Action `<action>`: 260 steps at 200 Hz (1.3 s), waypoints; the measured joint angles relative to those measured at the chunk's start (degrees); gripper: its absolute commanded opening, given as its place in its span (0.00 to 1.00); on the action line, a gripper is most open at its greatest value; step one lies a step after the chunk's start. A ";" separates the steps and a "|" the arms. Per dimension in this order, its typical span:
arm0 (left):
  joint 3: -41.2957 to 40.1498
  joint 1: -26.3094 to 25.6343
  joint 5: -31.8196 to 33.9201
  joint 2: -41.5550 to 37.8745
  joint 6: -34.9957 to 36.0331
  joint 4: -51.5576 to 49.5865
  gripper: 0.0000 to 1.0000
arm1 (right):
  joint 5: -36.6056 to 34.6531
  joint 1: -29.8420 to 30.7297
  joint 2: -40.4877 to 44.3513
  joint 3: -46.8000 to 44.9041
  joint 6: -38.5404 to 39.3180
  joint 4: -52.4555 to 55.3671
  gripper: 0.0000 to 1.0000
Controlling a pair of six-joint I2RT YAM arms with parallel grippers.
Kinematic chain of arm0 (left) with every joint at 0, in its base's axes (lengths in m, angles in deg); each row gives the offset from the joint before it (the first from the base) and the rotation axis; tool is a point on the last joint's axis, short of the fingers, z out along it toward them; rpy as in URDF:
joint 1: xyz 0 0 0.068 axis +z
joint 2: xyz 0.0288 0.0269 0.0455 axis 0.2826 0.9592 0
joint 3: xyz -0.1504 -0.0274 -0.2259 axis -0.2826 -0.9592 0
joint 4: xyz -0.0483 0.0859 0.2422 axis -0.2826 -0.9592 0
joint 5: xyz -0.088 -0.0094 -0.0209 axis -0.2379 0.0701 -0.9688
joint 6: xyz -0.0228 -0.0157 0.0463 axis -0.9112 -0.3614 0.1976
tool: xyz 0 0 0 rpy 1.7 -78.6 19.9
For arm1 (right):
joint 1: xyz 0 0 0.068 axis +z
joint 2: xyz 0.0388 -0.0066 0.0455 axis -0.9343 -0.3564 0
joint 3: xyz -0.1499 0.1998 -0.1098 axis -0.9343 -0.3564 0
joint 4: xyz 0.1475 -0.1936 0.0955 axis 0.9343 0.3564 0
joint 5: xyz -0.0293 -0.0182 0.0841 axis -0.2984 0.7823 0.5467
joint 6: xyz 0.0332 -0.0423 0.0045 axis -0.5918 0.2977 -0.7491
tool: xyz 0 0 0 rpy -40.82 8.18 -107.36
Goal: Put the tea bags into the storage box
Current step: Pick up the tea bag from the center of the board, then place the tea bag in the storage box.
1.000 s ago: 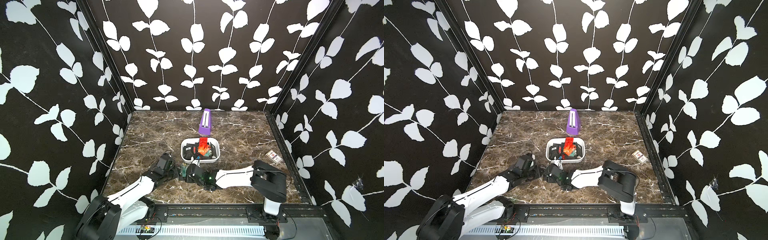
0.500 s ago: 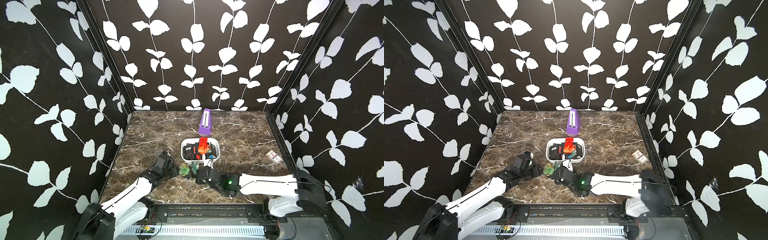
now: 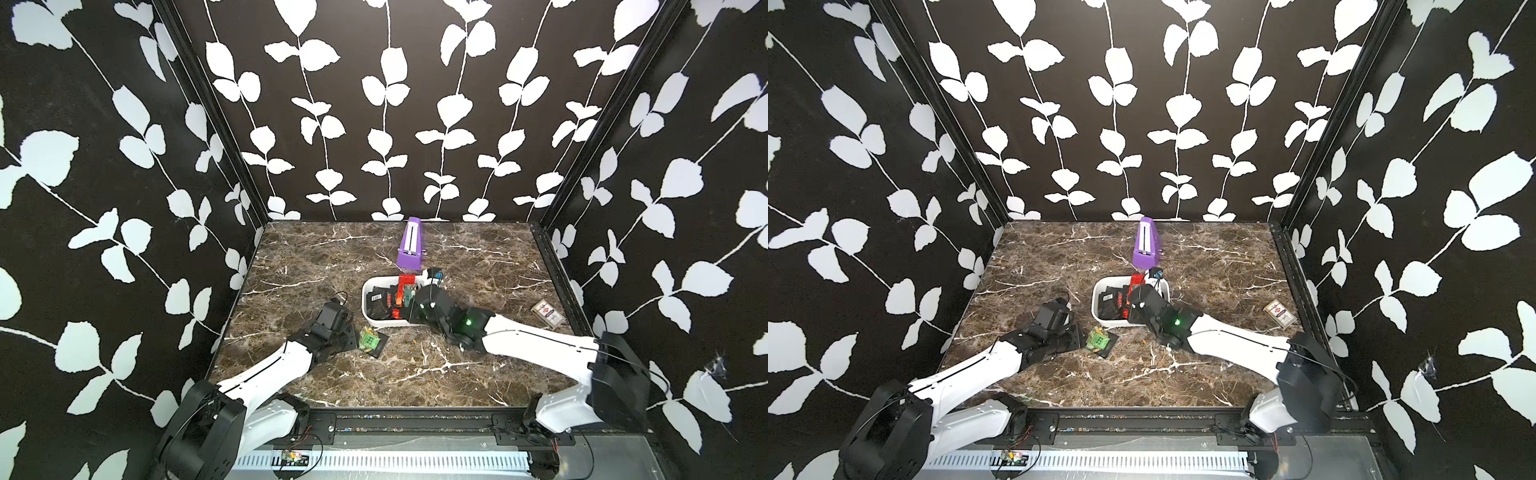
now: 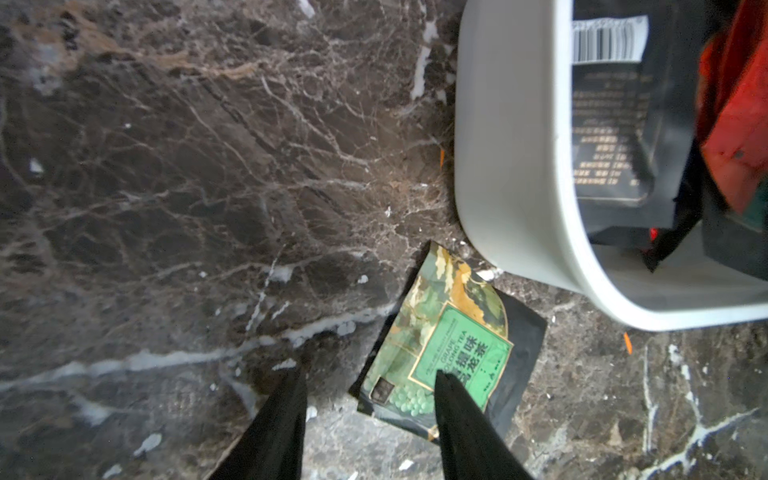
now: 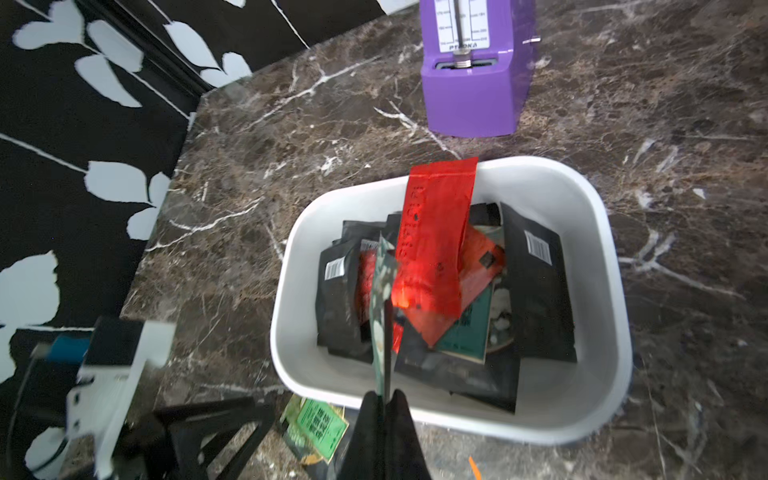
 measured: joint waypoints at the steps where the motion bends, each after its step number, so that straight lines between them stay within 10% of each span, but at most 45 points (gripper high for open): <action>1: 0.00 0.00 0.00 0.00 0.04 0.02 0.49 | 0.07 -0.11 -0.11 0.11 0.04 -0.02 0.00; 61: -0.02 0.00 -0.09 -0.02 0.39 0.02 0.51 | 5.66 -4.37 -8.83 7.69 1.38 -2.08 0.00; 104: -0.02 0.00 -0.50 0.02 0.61 0.04 0.52 | 7.67 -5.44 -13.79 10.10 1.68 0.48 0.35; 137: -0.02 0.00 -0.28 0.02 0.90 0.04 0.52 | 5.99 -5.49 -10.97 9.70 3.76 5.33 0.41; 195: -0.15 0.00 -0.04 0.31 1.20 0.31 0.52 | 2.47 1.49 2.89 2.56 5.31 5.31 0.19; 260: -0.96 0.00 -0.68 1.68 0.94 2.23 0.52 | 4.22 12.04 -11.58 1.99 4.13 1.09 0.00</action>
